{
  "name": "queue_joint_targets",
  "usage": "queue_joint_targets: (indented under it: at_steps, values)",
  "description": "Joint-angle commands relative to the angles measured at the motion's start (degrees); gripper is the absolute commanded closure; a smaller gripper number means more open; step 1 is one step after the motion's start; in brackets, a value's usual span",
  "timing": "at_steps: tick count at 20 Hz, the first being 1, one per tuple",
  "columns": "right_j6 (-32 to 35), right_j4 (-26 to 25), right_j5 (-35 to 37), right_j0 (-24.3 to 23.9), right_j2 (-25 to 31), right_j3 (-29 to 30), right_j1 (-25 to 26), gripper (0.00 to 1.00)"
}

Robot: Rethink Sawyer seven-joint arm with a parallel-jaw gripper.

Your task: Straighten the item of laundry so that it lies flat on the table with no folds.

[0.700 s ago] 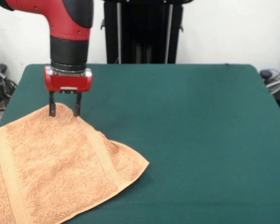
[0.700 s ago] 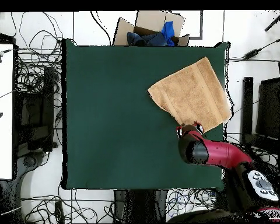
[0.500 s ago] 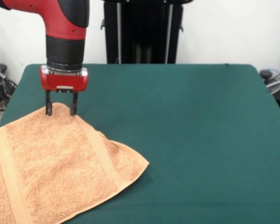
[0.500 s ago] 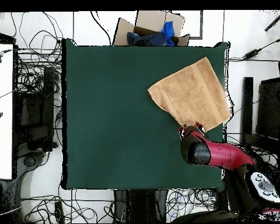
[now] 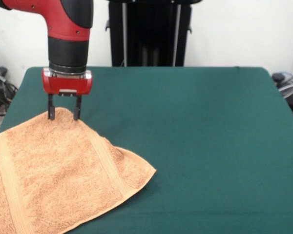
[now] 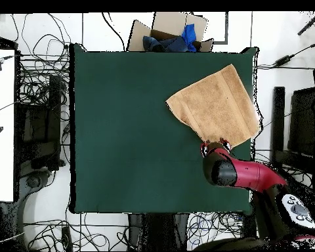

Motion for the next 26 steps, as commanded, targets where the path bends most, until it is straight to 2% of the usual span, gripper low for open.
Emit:
queue_joint_targets:
  at_steps: [1,9,18,26]
  values:
    - [6.31,-2.74,-1.51,0.57,3.48,4.03,-1.65,0.00]
    - [4.32,-3.56,0.33,-3.70,6.33,9.15,-5.77,0.00]
    - [4.71,-3.54,-0.14,-3.21,5.68,9.92,-6.16,0.00]
    - [6.81,-3.15,-2.27,0.66,1.74,7.76,-4.32,0.00]
